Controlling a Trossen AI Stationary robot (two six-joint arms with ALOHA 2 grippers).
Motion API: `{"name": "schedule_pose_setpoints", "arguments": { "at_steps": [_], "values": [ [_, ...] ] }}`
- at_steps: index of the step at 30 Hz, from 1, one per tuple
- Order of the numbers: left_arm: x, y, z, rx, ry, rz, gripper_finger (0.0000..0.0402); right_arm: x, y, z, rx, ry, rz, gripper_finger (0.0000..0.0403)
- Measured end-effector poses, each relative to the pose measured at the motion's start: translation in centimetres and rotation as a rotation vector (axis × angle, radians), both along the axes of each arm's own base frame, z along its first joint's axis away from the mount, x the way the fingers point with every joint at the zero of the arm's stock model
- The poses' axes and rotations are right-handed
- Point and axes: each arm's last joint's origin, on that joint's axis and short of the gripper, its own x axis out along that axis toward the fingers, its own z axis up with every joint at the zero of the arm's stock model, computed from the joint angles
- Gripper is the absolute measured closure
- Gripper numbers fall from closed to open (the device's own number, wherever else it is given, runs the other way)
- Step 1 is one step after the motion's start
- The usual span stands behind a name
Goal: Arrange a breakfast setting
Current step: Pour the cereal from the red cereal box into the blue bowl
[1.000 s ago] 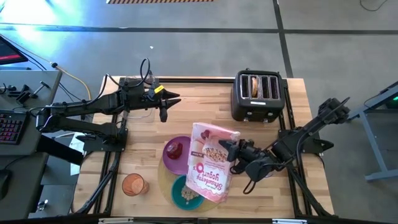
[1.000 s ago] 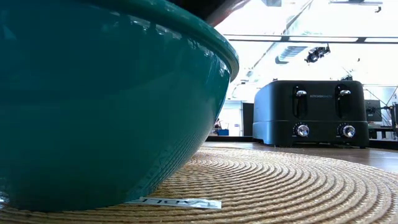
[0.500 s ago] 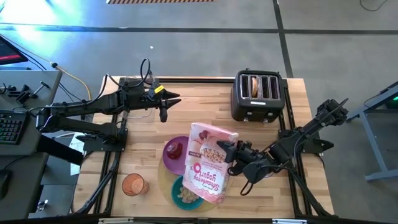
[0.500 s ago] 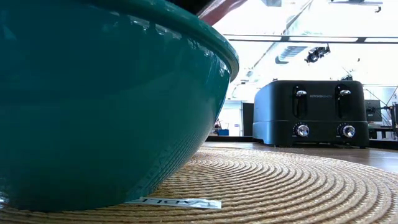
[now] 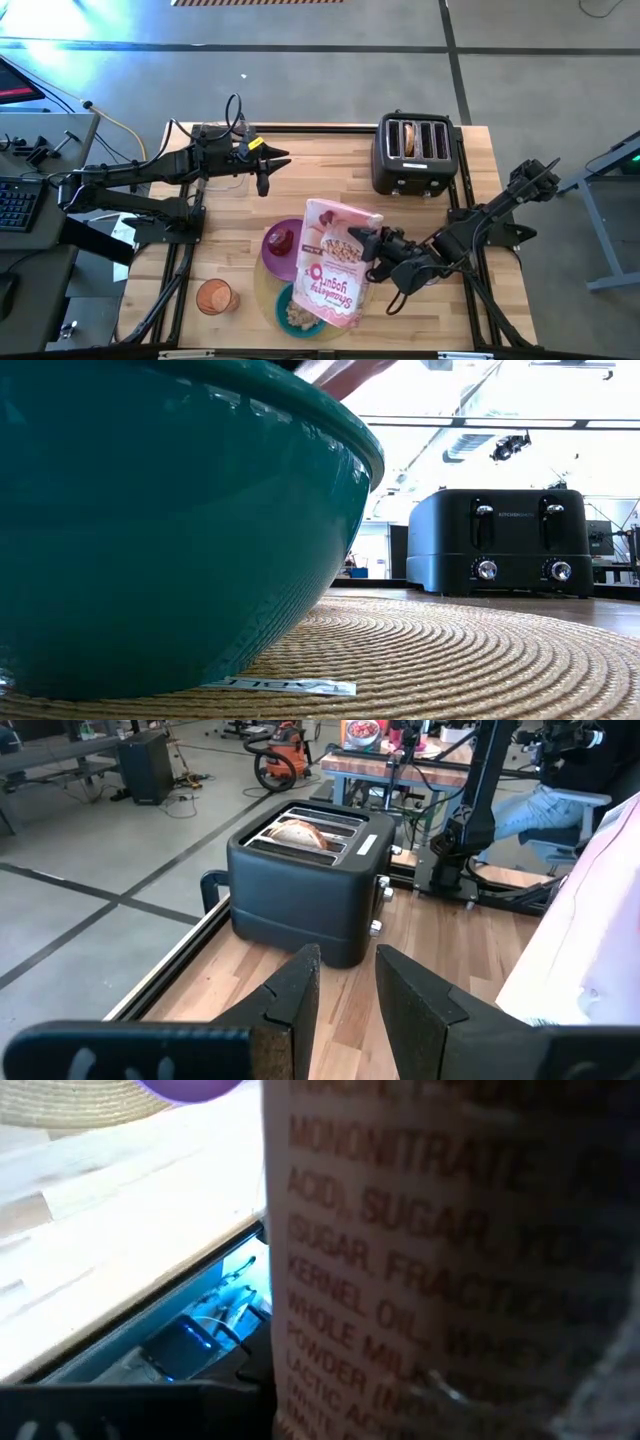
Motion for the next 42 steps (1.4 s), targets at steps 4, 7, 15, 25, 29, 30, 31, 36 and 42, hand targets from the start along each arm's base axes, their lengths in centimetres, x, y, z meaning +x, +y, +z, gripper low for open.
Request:
{"name": "schedule_pose_setpoints", "arguments": {
  "at_steps": [4, 7, 15, 25, 29, 30, 31, 36, 42],
  "values": [
    [0.0, 0.0, 0.0, 0.000, 0.000, 0.000, 0.0312, -0.1, -0.1, -0.1, 0.035, -0.013, -0.021, 0.0254],
    [0.0, 0.0, 0.0, 0.000, 0.000, 0.000, 0.0312, -0.3, -0.2, -0.4, 0.038, 0.008, -0.033, 0.0254],
    [0.0, 0.0, 0.0, 0.000, 0.000, 0.000, 0.0312, -0.7, -0.5, -0.8, 0.108, 0.001, -0.074, 0.0254],
    [0.0, 0.0, 0.0, 0.000, 0.000, 0.000, 0.0312, -1.7, -1.2, -0.8, 0.216, -0.008, -0.135, 0.0254],
    [0.0, 0.0, 0.0, 0.000, 0.000, 0.000, 0.0312, -1.8, -1.1, -1.0, 0.289, 0.007, -0.124, 0.0254],
    [0.0, 0.0, 0.0, 0.000, 0.000, 0.000, 0.0312, -1.8, -1.1, -1.0, 0.303, 0.012, -0.124, 0.0254],
    [0.0, 0.0, 0.0, 0.000, 0.000, 0.000, 0.0312, -1.9, -1.1, -1.1, 0.311, 0.017, -0.127, 0.0254],
    [0.0, 0.0, 0.0, 0.000, 0.000, 0.000, 0.0312, -2.1, -1.2, -1.4, 0.366, 0.028, -0.155, 0.0254],
    [0.0, 0.0, 0.0, 0.000, 0.000, 0.000, 0.0312, -2.2, -1.2, -1.5, 0.456, 0.013, -0.176, 0.0254]
  ]
}}
